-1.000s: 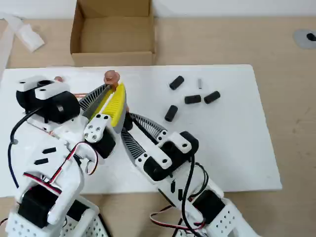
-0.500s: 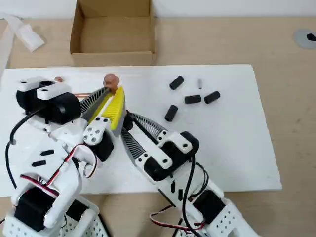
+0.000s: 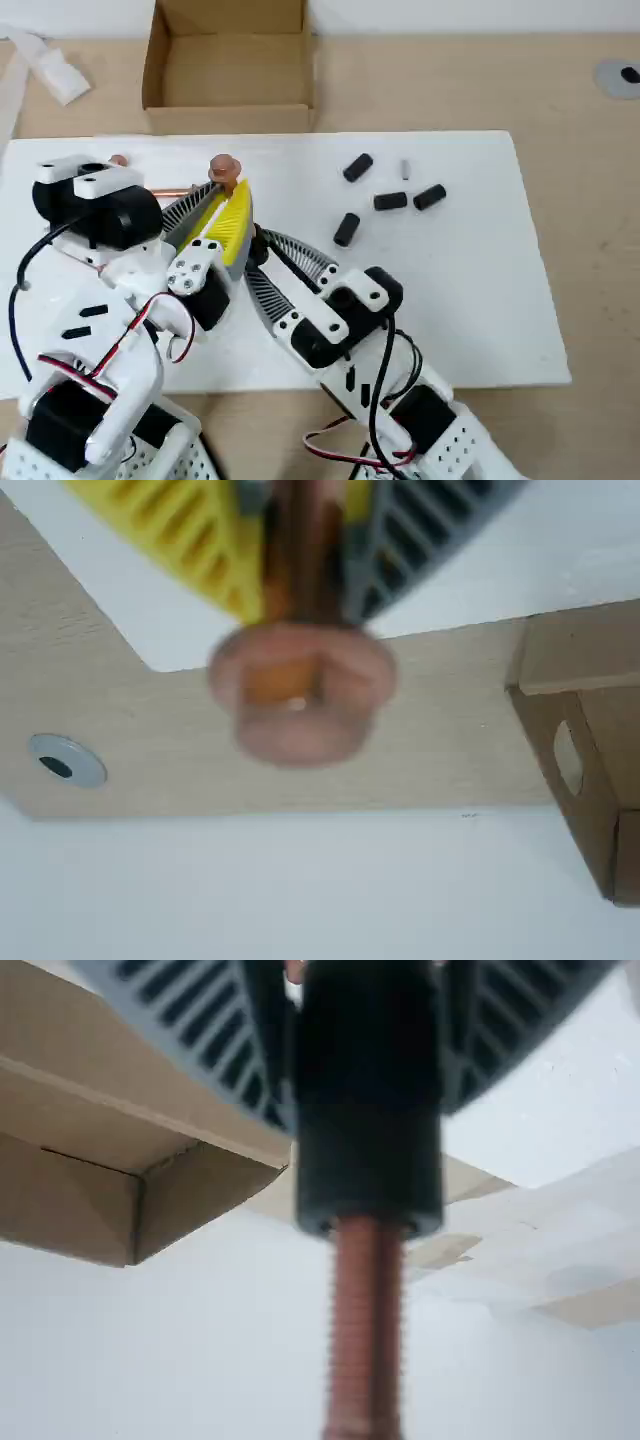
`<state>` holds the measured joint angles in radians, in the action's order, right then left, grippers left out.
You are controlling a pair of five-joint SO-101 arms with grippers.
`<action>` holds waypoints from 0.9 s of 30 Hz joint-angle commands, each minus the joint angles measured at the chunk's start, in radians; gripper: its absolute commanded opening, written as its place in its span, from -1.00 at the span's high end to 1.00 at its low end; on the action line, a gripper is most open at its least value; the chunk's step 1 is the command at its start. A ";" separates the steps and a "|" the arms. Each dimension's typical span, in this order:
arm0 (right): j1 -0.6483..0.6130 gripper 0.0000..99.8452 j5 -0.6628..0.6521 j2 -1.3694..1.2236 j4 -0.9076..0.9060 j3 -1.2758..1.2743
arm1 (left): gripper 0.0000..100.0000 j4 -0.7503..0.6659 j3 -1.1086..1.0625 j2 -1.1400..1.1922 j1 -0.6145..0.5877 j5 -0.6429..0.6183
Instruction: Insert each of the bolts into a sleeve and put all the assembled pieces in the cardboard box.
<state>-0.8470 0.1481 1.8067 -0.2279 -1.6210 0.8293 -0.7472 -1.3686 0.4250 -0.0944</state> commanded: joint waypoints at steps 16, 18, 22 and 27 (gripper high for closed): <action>0.021 0.98 0.006 0.087 0.026 0.008 | 0.66 0.195 0.114 0.004 0.008 -0.103; 0.021 0.98 0.006 0.087 0.023 0.008 | 0.63 0.227 0.143 0.005 0.008 -0.114; 0.021 0.98 0.006 0.085 0.021 0.010 | 0.63 0.264 0.190 0.005 0.006 -0.114; 0.058 0.98 0.006 0.076 0.020 0.012 | 0.74 0.267 0.238 0.007 -0.044 -0.112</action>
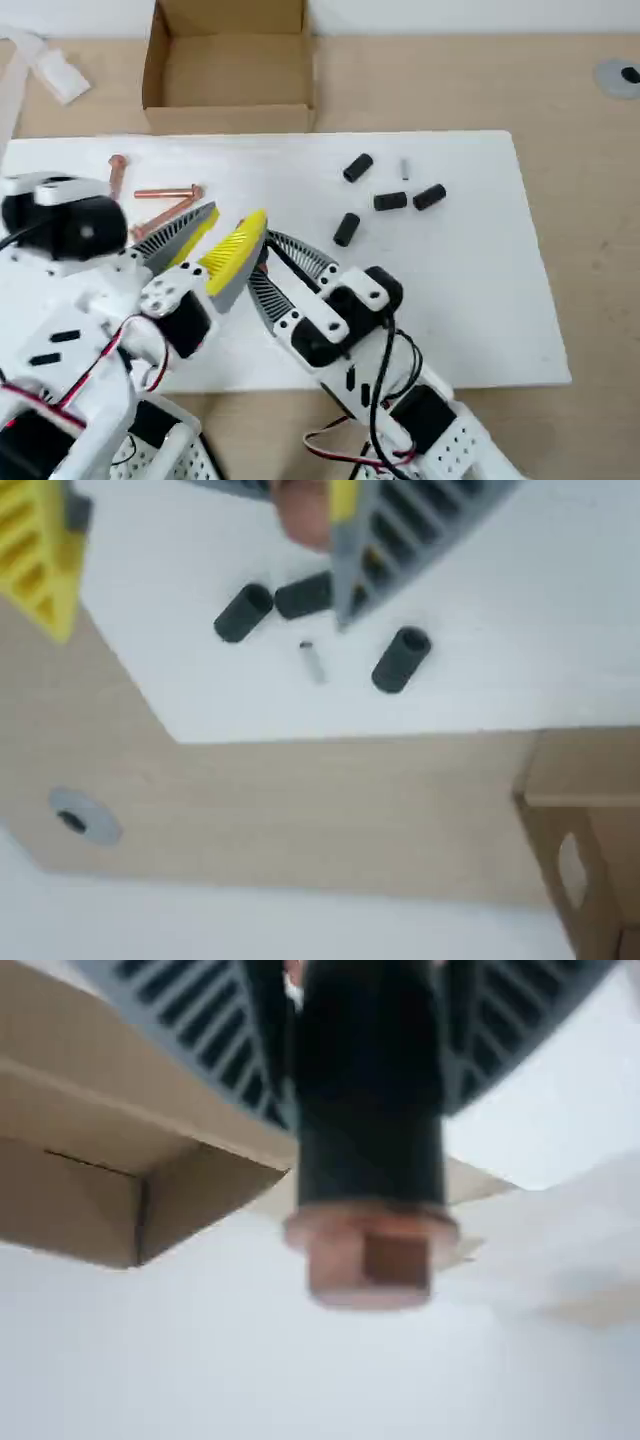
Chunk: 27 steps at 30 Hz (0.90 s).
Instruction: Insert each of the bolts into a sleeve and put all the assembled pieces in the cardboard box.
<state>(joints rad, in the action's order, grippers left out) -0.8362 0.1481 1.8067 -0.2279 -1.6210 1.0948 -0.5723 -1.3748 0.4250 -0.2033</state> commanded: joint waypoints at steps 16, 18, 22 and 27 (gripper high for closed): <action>0.297 0.98 -0.003 -0.694 0.025 0.653 | 1.00 0.048 0.064 0.386 -0.499 0.155; 0.306 0.98 -0.003 -0.852 0.021 0.802 | 1.00 0.055 0.066 0.438 -0.509 0.213; 0.352 0.98 -0.003 -1.150 0.021 1.081 | 1.00 0.092 0.074 0.536 -0.512 0.292; 0.404 0.98 -0.002 -1.491 0.021 1.399 | 1.00 0.095 0.072 0.611 -0.572 0.341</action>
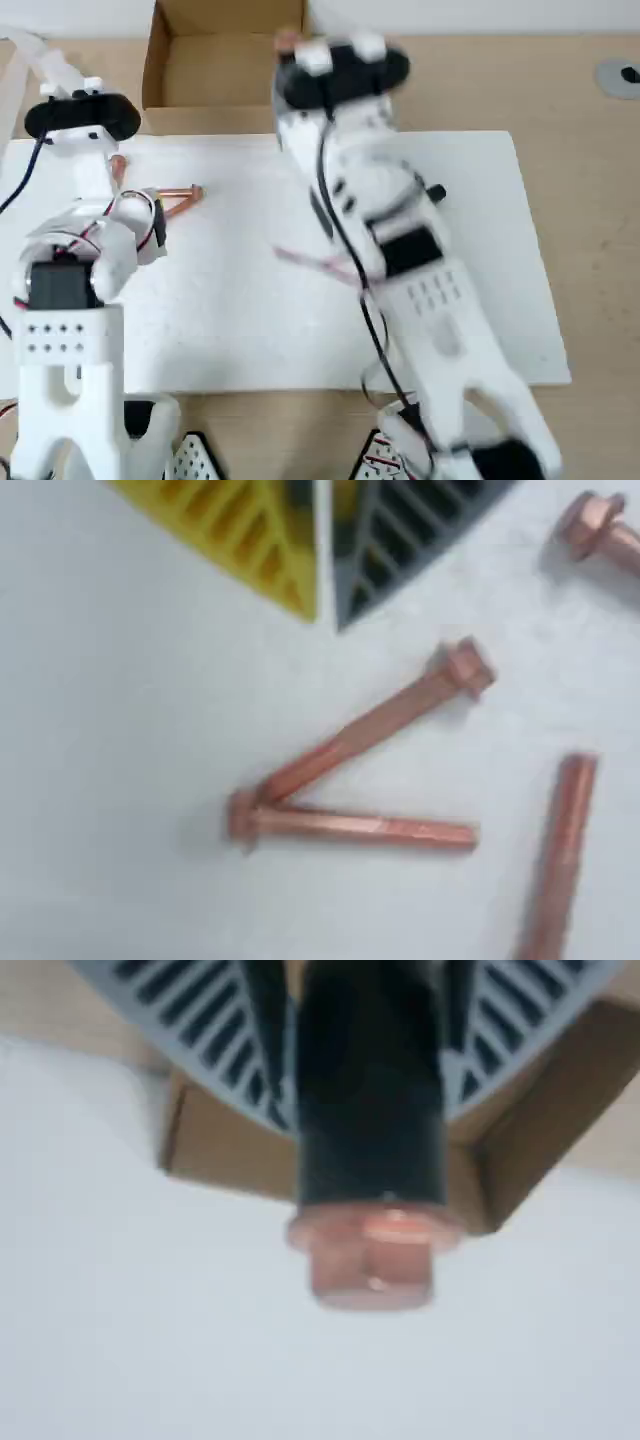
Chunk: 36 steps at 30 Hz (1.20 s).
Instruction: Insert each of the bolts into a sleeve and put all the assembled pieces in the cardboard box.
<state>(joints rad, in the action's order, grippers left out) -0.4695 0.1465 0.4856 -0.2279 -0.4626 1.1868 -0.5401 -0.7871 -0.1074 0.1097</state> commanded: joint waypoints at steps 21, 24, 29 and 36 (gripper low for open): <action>0.091 0.98 -0.003 -1.388 -0.176 1.437 | 0.99 0.000 -0.075 0.041 -0.071 0.192; 0.091 0.98 -0.005 -1.526 -0.232 1.618 | 0.99 -0.002 -0.080 0.041 -0.072 0.189; 0.093 0.97 -0.021 -1.715 -0.302 1.833 | 0.99 0.002 -0.080 0.041 -0.066 0.189; 0.091 0.81 -0.063 -1.811 -0.419 1.946 | 0.99 -0.002 -0.080 0.041 -0.069 0.189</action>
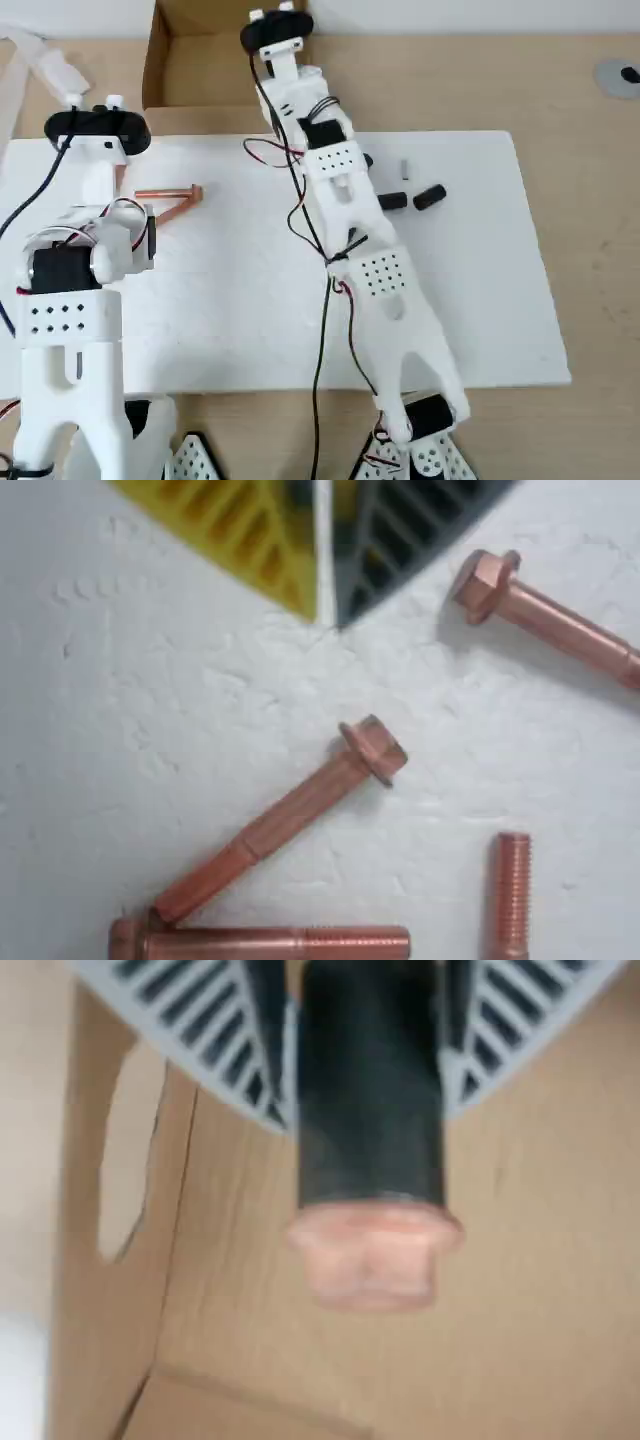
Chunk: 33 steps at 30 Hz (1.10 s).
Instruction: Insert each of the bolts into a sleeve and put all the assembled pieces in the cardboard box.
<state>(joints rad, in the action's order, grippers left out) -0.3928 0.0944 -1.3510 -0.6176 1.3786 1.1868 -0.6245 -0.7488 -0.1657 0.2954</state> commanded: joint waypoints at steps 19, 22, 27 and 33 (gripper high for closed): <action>0.025 0.46 -0.006 0.058 -0.292 0.288 | 0.76 -0.187 0.029 0.150 -0.193 0.212; 0.031 0.46 -0.006 0.090 -0.315 0.289 | 0.75 -0.193 0.103 0.320 -0.196 0.218; 0.031 0.46 -0.009 0.154 -0.402 0.288 | 0.76 -0.183 0.333 0.625 -0.199 0.241; 0.031 0.46 -0.006 0.197 -0.465 0.288 | 0.75 0.017 0.717 0.874 -0.206 0.293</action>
<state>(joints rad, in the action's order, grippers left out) -0.3775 0.0944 -1.2589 -1.0625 1.6134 1.1377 -0.1366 0.0552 -0.3514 0.5792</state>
